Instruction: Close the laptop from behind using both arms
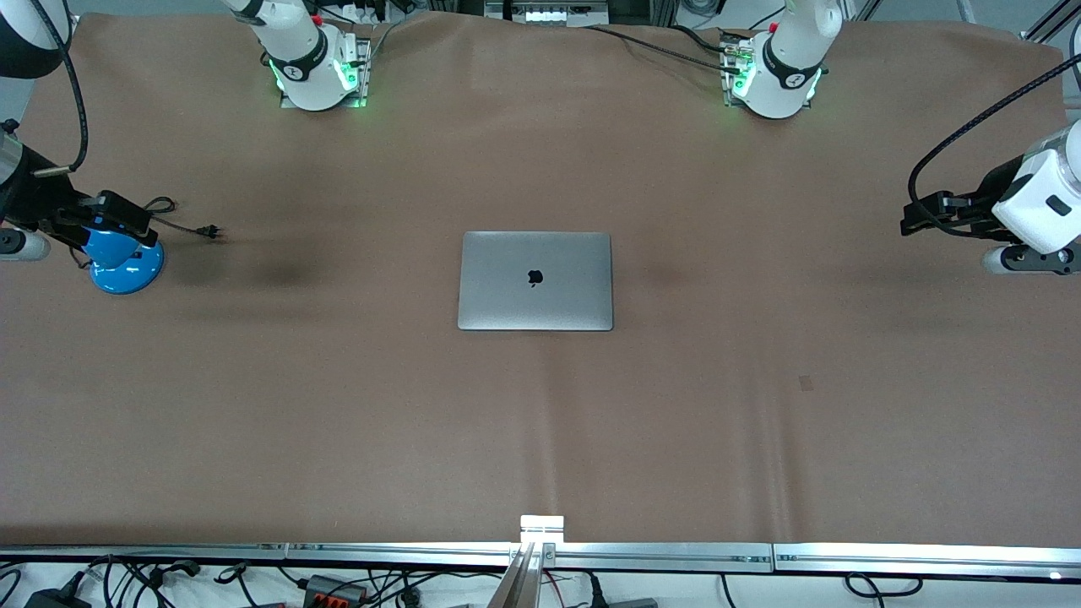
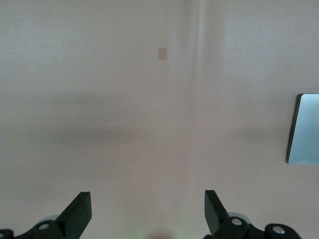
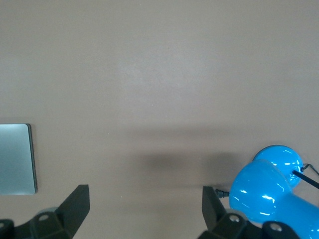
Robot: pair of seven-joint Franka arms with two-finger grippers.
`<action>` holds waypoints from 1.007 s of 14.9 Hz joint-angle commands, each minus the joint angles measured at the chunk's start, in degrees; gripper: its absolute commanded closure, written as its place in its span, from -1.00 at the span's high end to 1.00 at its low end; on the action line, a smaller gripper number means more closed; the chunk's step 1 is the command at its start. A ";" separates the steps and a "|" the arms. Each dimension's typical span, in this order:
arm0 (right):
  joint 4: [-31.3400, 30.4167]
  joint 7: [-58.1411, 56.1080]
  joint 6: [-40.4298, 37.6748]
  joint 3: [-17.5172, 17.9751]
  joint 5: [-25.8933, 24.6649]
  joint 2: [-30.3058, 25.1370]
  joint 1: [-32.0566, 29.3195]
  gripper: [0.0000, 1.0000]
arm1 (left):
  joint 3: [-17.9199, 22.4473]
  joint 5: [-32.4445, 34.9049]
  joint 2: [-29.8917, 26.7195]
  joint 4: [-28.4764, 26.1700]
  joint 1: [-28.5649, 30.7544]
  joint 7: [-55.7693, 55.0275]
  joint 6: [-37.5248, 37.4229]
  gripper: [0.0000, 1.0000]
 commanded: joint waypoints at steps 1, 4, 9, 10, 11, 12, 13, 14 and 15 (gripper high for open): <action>-1.62 0.15 1.00 1.13 -1.11 -1.45 -0.75 1.00 | -0.19 -0.57 0.32 1.32 0.17 -0.38 -1.35 1.00; -1.53 -0.56 1.00 1.04 -1.11 -1.37 -0.84 1.00 | -0.19 -0.57 0.49 1.58 0.08 -0.38 -1.35 1.00; -0.65 -0.64 -1.46 1.13 -1.55 -1.54 -0.75 1.00 | -0.19 -0.57 0.50 1.58 0.08 -0.38 -1.52 1.00; -0.65 -0.73 -1.46 1.13 -1.55 -1.89 -0.75 1.00 | -0.19 -0.57 0.50 1.58 0.08 -0.38 -1.52 1.00; -0.65 -0.73 -1.46 1.13 -1.55 -1.89 -0.75 1.00 | -0.19 -0.57 0.50 1.58 0.08 -0.38 -1.52 1.00; -0.65 -0.73 -1.55 1.13 -1.63 -1.89 -0.75 1.00 | -0.19 -0.57 0.50 1.58 0.08 -0.38 -1.61 1.00; -0.65 -0.82 -1.81 1.13 -1.64 -1.89 -0.75 1.00 | -0.19 -0.57 0.50 1.58 0.08 -0.38 -1.61 1.00; -0.65 -0.91 -2.16 1.13 -1.64 -1.89 -0.75 1.00 | -0.19 -0.57 0.50 1.58 0.08 -0.38 -1.61 1.00; -0.65 -0.91 -2.25 1.21 -1.55 -1.89 -0.75 1.00 | -0.19 -0.57 0.50 1.49 0.08 -0.38 -1.61 1.00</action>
